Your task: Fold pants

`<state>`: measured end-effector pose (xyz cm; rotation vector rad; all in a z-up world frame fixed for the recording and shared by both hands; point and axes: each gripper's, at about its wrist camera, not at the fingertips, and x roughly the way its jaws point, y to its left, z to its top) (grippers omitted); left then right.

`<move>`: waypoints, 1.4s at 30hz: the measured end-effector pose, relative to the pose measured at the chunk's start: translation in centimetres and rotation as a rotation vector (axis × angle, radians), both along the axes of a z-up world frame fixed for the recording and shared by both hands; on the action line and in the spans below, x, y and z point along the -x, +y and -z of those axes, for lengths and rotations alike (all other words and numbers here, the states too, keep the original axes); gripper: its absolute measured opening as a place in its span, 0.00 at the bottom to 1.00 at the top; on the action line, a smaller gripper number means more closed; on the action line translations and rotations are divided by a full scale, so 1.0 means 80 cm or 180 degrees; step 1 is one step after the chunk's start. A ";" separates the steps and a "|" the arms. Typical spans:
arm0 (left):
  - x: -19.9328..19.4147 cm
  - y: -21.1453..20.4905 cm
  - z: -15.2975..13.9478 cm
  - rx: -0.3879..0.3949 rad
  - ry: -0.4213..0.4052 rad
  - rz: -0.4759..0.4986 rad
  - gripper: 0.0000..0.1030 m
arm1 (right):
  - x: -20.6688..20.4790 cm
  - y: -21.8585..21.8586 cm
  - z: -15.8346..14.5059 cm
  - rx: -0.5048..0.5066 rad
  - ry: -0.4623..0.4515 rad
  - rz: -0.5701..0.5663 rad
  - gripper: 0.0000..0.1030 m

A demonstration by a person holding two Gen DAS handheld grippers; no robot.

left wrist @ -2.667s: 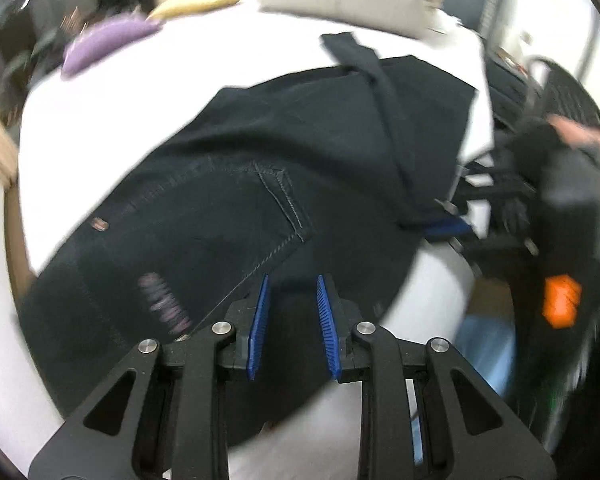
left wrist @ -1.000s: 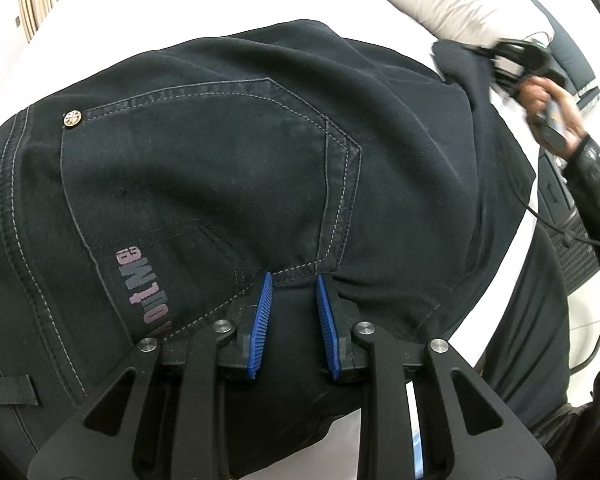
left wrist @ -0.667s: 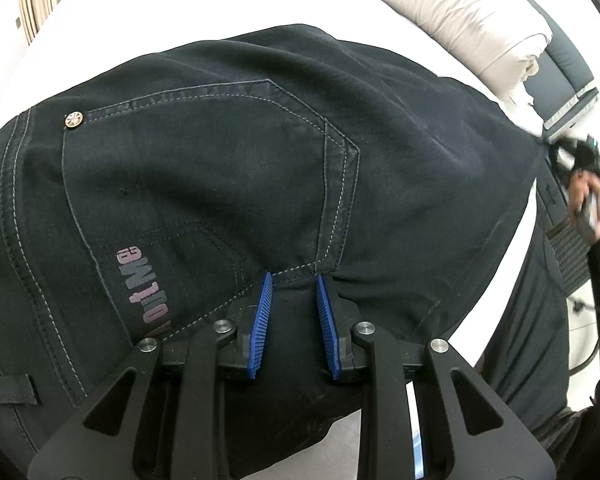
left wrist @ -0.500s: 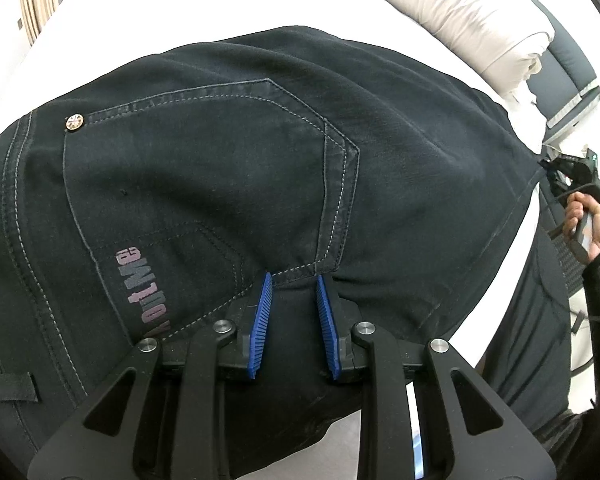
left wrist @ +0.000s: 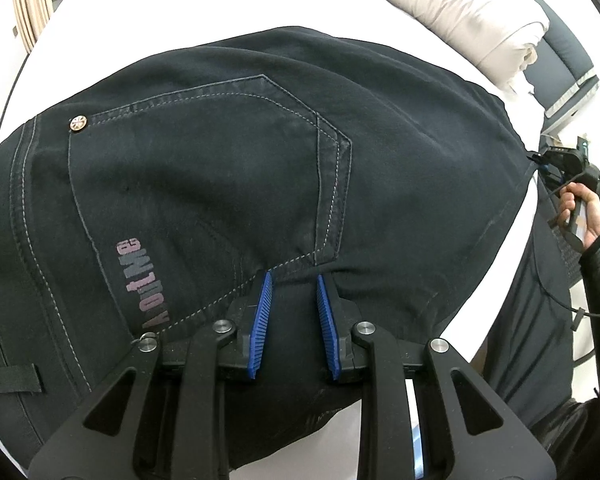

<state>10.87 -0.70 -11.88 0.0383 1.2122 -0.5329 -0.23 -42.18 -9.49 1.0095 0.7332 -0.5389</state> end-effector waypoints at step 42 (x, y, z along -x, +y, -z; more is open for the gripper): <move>0.047 0.055 0.001 0.0231 -0.0164 -0.0119 0.22 | -0.068 0.306 0.006 -0.1930 -0.0281 -0.2274 0.40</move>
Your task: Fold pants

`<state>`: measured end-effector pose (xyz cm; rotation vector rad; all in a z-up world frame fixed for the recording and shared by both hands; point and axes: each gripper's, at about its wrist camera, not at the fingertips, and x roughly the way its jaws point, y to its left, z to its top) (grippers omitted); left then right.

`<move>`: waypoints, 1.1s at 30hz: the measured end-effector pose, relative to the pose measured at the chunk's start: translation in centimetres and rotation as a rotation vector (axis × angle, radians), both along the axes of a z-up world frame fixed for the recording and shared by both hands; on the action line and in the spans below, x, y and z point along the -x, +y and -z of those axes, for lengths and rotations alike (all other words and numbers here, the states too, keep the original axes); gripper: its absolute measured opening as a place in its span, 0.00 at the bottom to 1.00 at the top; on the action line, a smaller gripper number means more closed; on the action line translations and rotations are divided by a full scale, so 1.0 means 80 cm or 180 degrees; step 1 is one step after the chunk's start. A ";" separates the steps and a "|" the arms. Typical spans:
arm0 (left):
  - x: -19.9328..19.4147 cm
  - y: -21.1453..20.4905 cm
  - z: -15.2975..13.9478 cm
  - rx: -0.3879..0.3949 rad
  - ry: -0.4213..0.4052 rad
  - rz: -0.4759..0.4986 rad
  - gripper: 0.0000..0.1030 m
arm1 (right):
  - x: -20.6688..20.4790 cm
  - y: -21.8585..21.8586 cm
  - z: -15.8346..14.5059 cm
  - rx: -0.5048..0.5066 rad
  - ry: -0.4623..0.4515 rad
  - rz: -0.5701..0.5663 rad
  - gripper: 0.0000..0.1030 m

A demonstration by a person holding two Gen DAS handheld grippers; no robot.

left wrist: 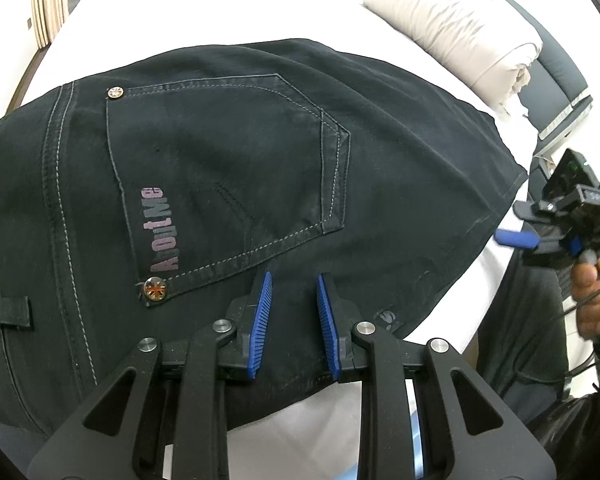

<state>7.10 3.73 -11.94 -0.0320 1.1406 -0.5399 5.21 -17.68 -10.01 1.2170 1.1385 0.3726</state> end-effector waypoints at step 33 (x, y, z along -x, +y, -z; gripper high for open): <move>-0.001 -0.009 -0.007 -0.0023 -0.0008 0.0008 0.22 | 0.016 -0.002 0.041 0.0232 0.0044 -0.0008 0.02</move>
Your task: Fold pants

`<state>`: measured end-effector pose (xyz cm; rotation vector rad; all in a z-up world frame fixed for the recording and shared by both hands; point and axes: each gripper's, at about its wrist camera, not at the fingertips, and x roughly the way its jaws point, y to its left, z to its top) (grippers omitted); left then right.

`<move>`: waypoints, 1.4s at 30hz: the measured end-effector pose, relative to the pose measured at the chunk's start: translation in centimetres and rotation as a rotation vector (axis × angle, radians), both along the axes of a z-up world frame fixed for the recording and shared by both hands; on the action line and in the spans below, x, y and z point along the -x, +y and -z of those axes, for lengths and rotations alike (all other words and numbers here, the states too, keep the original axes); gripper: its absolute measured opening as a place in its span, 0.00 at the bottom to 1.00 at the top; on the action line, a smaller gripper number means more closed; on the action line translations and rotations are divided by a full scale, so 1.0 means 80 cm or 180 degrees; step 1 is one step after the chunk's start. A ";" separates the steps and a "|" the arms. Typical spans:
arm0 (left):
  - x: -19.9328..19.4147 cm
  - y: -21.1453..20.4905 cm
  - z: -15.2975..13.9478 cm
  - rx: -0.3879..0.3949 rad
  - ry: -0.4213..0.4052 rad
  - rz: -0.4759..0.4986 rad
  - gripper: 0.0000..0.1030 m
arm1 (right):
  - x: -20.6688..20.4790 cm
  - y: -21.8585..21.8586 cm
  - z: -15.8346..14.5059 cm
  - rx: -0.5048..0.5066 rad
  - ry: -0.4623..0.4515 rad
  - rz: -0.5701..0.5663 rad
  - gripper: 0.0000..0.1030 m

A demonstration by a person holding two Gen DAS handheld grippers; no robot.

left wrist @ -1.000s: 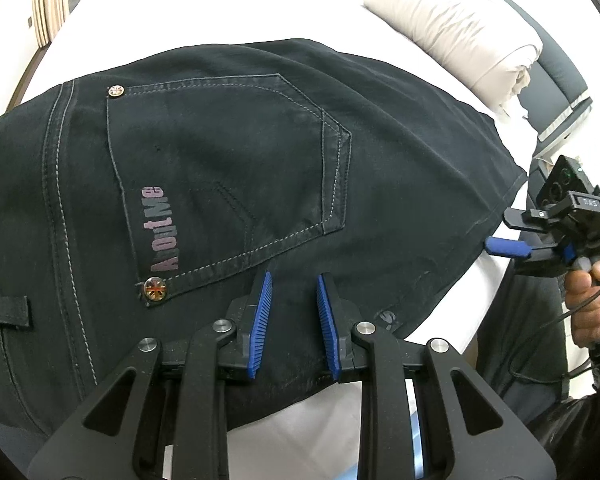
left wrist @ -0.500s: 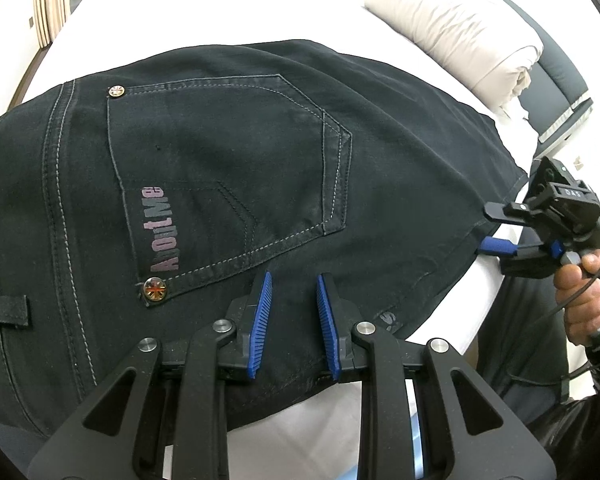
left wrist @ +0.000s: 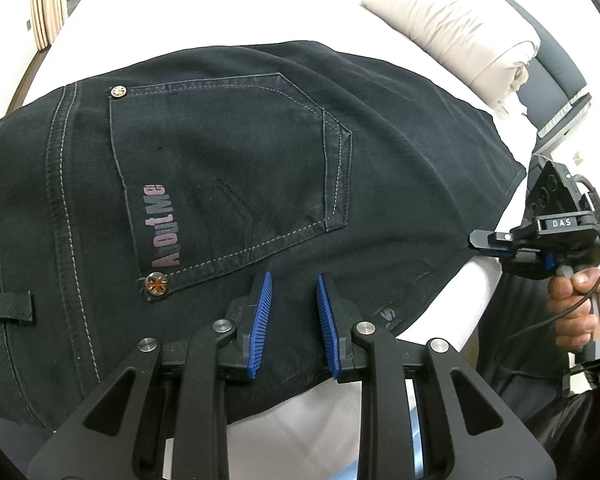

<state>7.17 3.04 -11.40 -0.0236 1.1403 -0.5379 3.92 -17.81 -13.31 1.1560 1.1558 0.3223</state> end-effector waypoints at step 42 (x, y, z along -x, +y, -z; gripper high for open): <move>-0.071 -0.054 0.006 0.0209 -0.0085 -0.0185 0.22 | -0.082 -0.330 -0.018 0.0851 -0.0252 0.2465 0.01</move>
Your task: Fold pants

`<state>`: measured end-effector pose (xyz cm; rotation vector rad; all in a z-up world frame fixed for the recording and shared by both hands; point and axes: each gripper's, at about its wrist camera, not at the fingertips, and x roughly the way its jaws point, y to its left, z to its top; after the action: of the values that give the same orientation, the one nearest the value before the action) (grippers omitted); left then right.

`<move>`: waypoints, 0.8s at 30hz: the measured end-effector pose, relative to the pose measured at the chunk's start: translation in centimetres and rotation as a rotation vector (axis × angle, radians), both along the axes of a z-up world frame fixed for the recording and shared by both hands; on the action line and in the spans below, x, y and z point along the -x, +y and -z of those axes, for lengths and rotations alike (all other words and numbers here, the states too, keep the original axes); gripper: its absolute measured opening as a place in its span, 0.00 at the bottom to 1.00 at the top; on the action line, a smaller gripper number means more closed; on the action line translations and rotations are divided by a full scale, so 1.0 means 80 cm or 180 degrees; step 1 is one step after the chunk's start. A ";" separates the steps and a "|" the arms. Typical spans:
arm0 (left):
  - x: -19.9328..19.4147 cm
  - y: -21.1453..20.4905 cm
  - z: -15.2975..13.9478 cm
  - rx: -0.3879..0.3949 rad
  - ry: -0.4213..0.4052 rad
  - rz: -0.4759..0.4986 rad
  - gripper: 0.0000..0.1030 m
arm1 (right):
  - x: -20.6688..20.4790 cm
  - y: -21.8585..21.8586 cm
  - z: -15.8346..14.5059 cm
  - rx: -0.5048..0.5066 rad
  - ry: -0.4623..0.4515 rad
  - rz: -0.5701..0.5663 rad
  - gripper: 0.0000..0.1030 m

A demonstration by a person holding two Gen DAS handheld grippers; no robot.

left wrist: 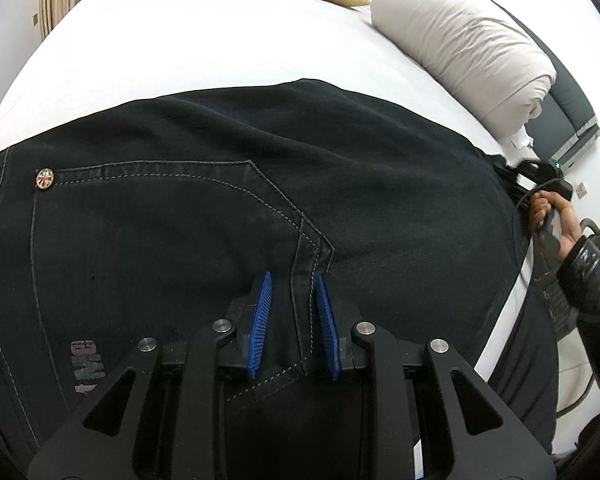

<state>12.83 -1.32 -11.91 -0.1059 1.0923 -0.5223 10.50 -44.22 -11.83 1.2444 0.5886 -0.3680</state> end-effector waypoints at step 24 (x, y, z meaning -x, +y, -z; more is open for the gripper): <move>-0.014 0.105 -0.018 0.0319 -0.0256 -0.0262 0.17 | -0.024 0.236 0.024 -0.0360 -0.0469 -0.1388 0.00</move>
<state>13.91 7.07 -10.51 -0.2150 0.9794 -0.5033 12.41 -25.30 -13.73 1.2004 0.7405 0.1222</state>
